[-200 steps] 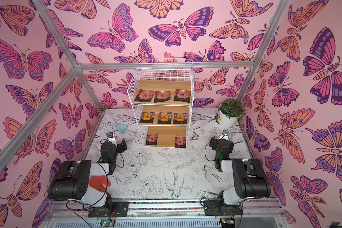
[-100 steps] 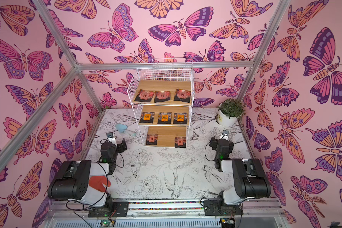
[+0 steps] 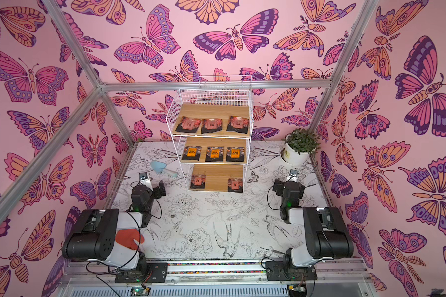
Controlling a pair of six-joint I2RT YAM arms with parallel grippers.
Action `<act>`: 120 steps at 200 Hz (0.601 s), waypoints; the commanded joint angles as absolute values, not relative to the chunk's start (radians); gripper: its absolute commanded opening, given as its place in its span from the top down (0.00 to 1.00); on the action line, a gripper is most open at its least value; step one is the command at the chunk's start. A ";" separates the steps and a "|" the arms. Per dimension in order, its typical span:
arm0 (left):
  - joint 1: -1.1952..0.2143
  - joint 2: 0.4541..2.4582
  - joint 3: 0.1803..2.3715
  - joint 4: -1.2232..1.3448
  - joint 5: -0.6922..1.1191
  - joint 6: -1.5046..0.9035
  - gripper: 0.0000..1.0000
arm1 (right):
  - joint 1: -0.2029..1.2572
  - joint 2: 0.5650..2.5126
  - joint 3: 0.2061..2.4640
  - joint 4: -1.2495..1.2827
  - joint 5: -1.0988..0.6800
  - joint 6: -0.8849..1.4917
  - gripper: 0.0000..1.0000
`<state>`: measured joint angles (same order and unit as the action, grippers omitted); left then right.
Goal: Remove the tea bags from the shelf
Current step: Pick up the tea bag from the shelf.
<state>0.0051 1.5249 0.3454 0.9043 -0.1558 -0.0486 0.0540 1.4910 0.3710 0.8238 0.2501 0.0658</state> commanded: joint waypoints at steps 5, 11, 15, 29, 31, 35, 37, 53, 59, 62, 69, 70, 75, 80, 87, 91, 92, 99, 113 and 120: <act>0.000 1.468 0.385 0.785 -0.174 -0.047 0.01 | 0.061 1.364 0.478 0.551 0.287 0.068 0.01; 0.000 1.466 0.389 0.780 -0.166 -0.048 0.01 | 0.062 1.330 0.527 0.415 0.310 0.095 0.01; 0.000 1.469 0.391 0.787 -0.163 -0.042 0.01 | 0.061 1.315 0.561 0.347 0.325 0.109 0.01; -0.002 1.449 0.407 0.755 -0.189 -0.037 0.01 | 0.063 1.274 0.643 0.180 0.339 0.137 0.01; -0.003 1.442 0.410 0.744 -0.196 -0.041 0.01 | 0.066 1.267 0.652 0.164 0.340 0.138 0.01; -0.003 1.429 0.416 0.726 -0.207 -0.048 0.01 | 0.069 1.252 0.668 0.133 0.345 0.146 0.01; -0.003 1.423 0.419 0.711 -0.209 -0.050 0.01 | 0.072 1.246 0.675 0.118 0.349 0.149 0.01; -0.007 1.397 0.425 0.668 -0.210 -0.041 0.01 | 0.096 1.181 0.737 0.013 0.388 0.179 0.01; -0.014 1.390 0.425 0.666 -0.228 -0.038 0.01 | 0.106 1.159 0.773 -0.034 0.390 0.183 0.01; -0.018 1.385 0.426 0.661 -0.240 -0.038 0.01 | 0.111 1.149 0.790 -0.064 0.392 0.184 0.01; -0.026 1.369 0.433 0.631 -0.274 -0.044 0.01 | 0.125 1.132 0.840 -0.132 0.408 0.186 0.01; -0.027 1.365 0.434 0.624 -0.278 -0.046 0.01 | 0.127 1.130 0.848 -0.140 0.410 0.187 0.01; -0.030 1.350 0.445 0.586 -0.300 -0.061 0.01 | 0.134 1.122 0.883 -0.180 0.416 0.190 0.01; -0.032 1.329 0.462 0.529 -0.306 -0.078 0.01 | 0.136 1.119 0.908 -0.211 0.414 0.189 0.01; -0.036 1.298 0.482 0.466 -0.302 -0.091 0.01 | 0.137 1.115 0.939 -0.236 0.414 0.186 0.01; -0.041 1.285 0.492 0.441 -0.307 -0.094 0.01 | 0.136 1.118 0.951 -0.246 0.417 0.186 0.01; -0.044 1.284 0.495 0.434 -0.308 -0.096 0.01 | 0.136 1.118 0.952 -0.247 0.416 0.187 0.01; -0.058 1.220 0.509 0.396 -0.327 -0.110 0.01 | 0.137 1.124 0.970 -0.269 0.414 0.192 0.01; -0.084 1.153 0.545 0.319 -0.325 -0.142 0.01 | 0.137 1.142 0.983 -0.298 0.395 0.209 0.01; -0.107 1.127 0.576 0.265 -0.340 -0.149 0.01 | 0.137 1.150 0.983 -0.308 0.388 0.225 0.01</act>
<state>-0.0601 1.2217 0.4950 0.4629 -0.2859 -0.0940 0.1318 1.1206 0.9695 -0.1326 0.3817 0.1764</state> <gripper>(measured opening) 0.994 0.992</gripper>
